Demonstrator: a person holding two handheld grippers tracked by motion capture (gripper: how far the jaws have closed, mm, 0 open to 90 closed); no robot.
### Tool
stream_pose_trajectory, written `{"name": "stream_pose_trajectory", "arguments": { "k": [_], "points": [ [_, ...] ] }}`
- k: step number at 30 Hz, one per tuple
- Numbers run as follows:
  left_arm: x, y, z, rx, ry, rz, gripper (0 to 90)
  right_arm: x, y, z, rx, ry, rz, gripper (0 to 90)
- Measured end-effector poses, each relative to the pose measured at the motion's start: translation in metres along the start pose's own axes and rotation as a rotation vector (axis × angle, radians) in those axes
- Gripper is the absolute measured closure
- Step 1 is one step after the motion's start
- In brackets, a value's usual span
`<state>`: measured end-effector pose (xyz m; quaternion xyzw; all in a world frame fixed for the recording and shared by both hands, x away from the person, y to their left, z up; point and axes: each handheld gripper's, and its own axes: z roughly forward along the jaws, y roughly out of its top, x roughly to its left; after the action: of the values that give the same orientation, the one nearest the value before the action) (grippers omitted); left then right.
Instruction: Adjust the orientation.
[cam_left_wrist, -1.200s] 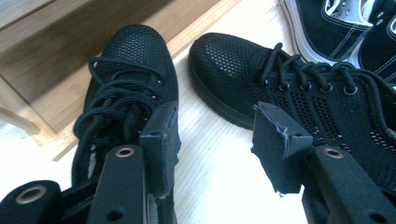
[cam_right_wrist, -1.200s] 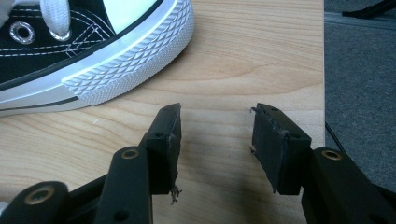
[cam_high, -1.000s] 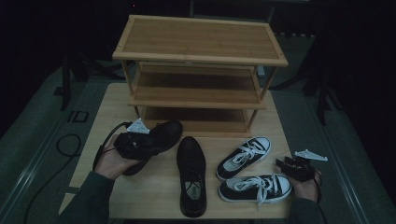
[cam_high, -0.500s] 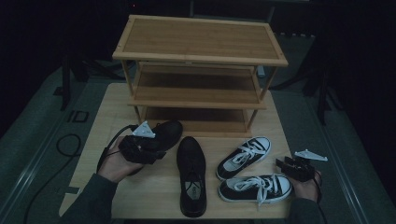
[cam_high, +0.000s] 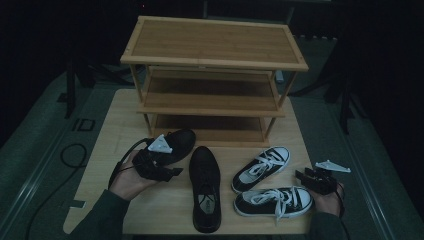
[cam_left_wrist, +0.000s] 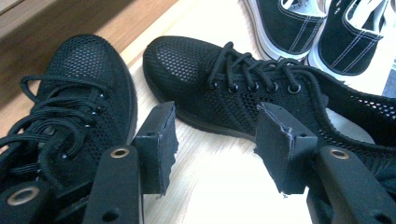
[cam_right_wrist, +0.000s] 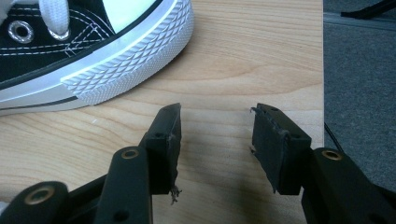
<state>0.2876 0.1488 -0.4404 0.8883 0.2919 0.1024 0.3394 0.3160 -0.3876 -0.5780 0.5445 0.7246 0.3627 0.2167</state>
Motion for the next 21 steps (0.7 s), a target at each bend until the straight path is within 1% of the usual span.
{"name": "stream_pose_trajectory", "arguments": {
  "k": [4, 6, 7, 13, 18, 21],
  "points": [
    [-0.005, 0.001, 0.003, 0.007, -0.007, 0.01, 47.4, 0.0, 0.0, 0.0, 0.0, 0.0, 0.0, 51.6],
    [-0.007, 0.002, 0.004, 0.01, -0.002, 0.016, 45.3, 0.0, 0.0, 0.0, -0.001, 0.0, 0.001, 51.6],
    [-0.007, 0.002, 0.005, 0.01, -0.007, 0.021, 45.0, 0.0, 0.0, 0.0, -0.001, 0.0, -0.001, 51.6],
    [-0.013, 0.001, 0.011, 0.017, -0.008, 0.024, 41.8, 0.0, 0.0, 0.0, -0.001, 0.0, 0.0, 51.6],
    [-0.016, 0.001, 0.017, 0.022, 0.008, 0.013, 33.9, 0.0, 0.0, 0.0, -0.001, -0.001, 0.0, 51.6],
    [-0.018, 0.001, 0.02, 0.026, 0.009, 0.011, 31.0, 0.0, 0.0, 0.0, -0.001, -0.001, 0.0, 51.6]
  ]
}}
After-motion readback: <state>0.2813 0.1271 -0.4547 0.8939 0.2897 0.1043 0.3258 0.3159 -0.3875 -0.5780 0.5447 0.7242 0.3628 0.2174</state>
